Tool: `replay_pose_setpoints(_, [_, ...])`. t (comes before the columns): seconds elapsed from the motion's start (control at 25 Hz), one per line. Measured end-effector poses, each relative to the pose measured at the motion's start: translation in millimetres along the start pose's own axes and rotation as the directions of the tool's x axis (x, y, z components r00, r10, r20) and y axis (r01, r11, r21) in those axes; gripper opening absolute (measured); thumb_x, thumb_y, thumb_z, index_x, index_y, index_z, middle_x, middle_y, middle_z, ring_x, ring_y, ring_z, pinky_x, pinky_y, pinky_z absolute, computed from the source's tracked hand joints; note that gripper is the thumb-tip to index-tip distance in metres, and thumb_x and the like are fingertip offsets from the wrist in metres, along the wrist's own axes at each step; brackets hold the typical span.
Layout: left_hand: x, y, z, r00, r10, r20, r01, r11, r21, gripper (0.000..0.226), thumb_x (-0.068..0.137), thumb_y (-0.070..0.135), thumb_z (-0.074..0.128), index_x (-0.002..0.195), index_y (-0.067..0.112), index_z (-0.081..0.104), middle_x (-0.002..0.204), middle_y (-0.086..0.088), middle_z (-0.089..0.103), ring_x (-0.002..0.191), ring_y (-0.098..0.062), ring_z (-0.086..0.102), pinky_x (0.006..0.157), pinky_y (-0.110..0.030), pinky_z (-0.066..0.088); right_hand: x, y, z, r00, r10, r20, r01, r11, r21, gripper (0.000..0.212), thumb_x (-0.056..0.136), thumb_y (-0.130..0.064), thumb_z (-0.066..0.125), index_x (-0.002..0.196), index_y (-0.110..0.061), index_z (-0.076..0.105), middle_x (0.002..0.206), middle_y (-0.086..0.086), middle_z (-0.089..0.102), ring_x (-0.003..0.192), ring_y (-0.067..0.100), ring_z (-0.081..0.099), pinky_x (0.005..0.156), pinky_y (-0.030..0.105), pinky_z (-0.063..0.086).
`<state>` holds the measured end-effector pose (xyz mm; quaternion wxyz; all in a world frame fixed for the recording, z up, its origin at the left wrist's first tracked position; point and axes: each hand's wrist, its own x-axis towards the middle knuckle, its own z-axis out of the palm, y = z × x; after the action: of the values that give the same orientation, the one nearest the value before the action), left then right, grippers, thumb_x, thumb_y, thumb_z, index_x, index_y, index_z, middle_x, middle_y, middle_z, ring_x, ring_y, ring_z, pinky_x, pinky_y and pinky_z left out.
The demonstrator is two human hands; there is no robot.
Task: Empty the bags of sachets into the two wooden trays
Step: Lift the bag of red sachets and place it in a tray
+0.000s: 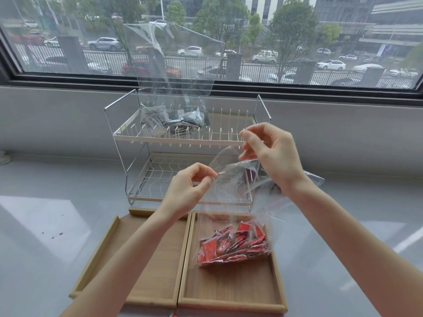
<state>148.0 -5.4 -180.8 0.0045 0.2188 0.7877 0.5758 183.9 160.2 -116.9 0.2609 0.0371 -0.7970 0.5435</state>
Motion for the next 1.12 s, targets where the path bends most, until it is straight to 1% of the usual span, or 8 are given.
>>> replay_pose_setpoints(0.24, [2.2, 0.6, 6.8, 0.996, -0.084, -0.028, 0.079, 0.987, -0.138, 0.015, 0.088, 0.018, 0.052, 0.073, 0.023, 0.055, 0.076, 0.004, 0.055, 0.077, -0.012, 0.051, 0.077, -0.030, 0.046, -19.2, 19.0, -4.7, 0.981, -0.192, 0.006, 0.187, 0.943, -0.276, 0.018, 0.084, -0.035, 0.055, 0.095, -0.021, 0.056, 0.077, -0.012, 0.055, 0.070, 0.003, 0.054, 0.067, 0.011, 0.044])
replay_pose_setpoints(0.4, [1.8, 2.0, 9.4, 0.998, -0.055, -0.006, 0.054, 0.991, -0.123, 0.018, 0.089, 0.019, 0.051, 0.071, 0.023, 0.052, 0.076, -0.004, 0.051, 0.075, -0.017, 0.046, 0.072, -0.027, 0.041, -35.6, 57.3, 2.0, 0.978, -0.190, 0.082, 0.202, 0.787, -0.584, 0.029, 0.079, -0.028, 0.066, 0.097, -0.008, 0.056, 0.090, 0.000, 0.049, 0.082, 0.016, 0.050, 0.073, 0.025, 0.045])
replay_pose_setpoints(0.52, [0.3, -0.7, 11.9, 0.999, -0.008, 0.034, 0.012, 0.993, -0.120, 0.014, 0.089, 0.020, 0.051, 0.075, 0.022, 0.050, 0.079, -0.001, 0.053, 0.077, -0.014, 0.049, 0.068, -0.016, 0.040, -29.6, 61.8, 3.6, 0.984, -0.173, -0.032, 0.123, 0.808, -0.576, 0.010, 0.083, -0.014, 0.062, 0.088, -0.006, 0.061, 0.089, 0.006, 0.058, 0.082, 0.021, 0.056, 0.073, 0.034, 0.049])
replay_pose_setpoints(0.68, [9.4, -6.9, 22.6, 0.996, 0.023, 0.089, -0.011, 0.991, -0.130, 0.016, 0.080, 0.030, 0.062, 0.094, 0.026, 0.056, 0.102, 0.001, 0.068, 0.094, -0.005, 0.064, 0.081, -0.017, 0.049, -21.4, 44.6, 2.7, 0.996, -0.089, -0.009, 0.077, 0.904, -0.421, 0.005, 0.087, -0.014, 0.057, 0.087, -0.010, 0.060, 0.075, -0.003, 0.061, 0.069, 0.011, 0.056, 0.066, 0.015, 0.043])
replay_pose_setpoints(0.76, [14.9, -4.1, 23.9, 0.998, 0.032, 0.056, -0.023, 0.987, -0.158, 0.009, 0.086, 0.019, 0.058, 0.091, 0.013, 0.063, 0.084, 0.001, 0.073, 0.075, -0.004, 0.068, 0.068, -0.017, 0.052, -13.5, 32.3, -2.4, 0.999, 0.051, 0.013, -0.043, 0.943, -0.331, 0.004, 0.087, -0.017, 0.057, 0.083, -0.015, 0.059, 0.065, -0.008, 0.058, 0.062, 0.005, 0.055, 0.060, 0.008, 0.041])
replay_pose_setpoints(0.88, [19.0, -2.1, 18.1, 0.997, 0.043, 0.070, -0.030, 0.985, -0.172, 0.016, 0.088, 0.012, 0.053, 0.079, 0.016, 0.066, 0.060, 0.012, 0.071, 0.059, -0.001, 0.066, 0.056, -0.014, 0.050, 0.0, 24.2, -12.6, 0.972, 0.204, 0.114, -0.163, 0.941, -0.296, 0.009, 0.086, -0.023, 0.058, 0.078, -0.020, 0.058, 0.062, -0.008, 0.057, 0.058, 0.005, 0.051, 0.062, 0.017, 0.042])
replay_pose_setpoints(1.0, [20.0, -4.6, 15.1, 0.998, 0.024, 0.063, -0.013, 0.985, -0.173, 0.020, 0.090, 0.011, 0.050, 0.078, 0.018, 0.065, 0.058, 0.013, 0.070, 0.057, -0.001, 0.064, 0.054, -0.014, 0.050, -1.3, 25.6, -14.0, 0.965, 0.177, 0.194, -0.117, 0.951, -0.287, 0.009, 0.085, -0.029, 0.059, 0.088, -0.021, 0.058, 0.071, -0.009, 0.056, 0.065, 0.005, 0.052, 0.067, 0.021, 0.043])
replay_pose_setpoints(1.12, [20.8, -7.1, 12.3, 1.000, 0.004, 0.027, 0.001, 0.983, -0.182, 0.020, 0.091, 0.010, 0.048, 0.080, 0.016, 0.064, 0.057, 0.013, 0.069, 0.055, 0.000, 0.063, 0.054, -0.014, 0.049, -18.5, 43.1, -9.8, 0.978, 0.074, 0.197, 0.015, 0.910, -0.415, 0.030, 0.080, -0.030, 0.066, 0.104, -0.016, 0.054, 0.082, -0.009, 0.052, 0.075, 0.003, 0.050, 0.069, 0.006, 0.038])
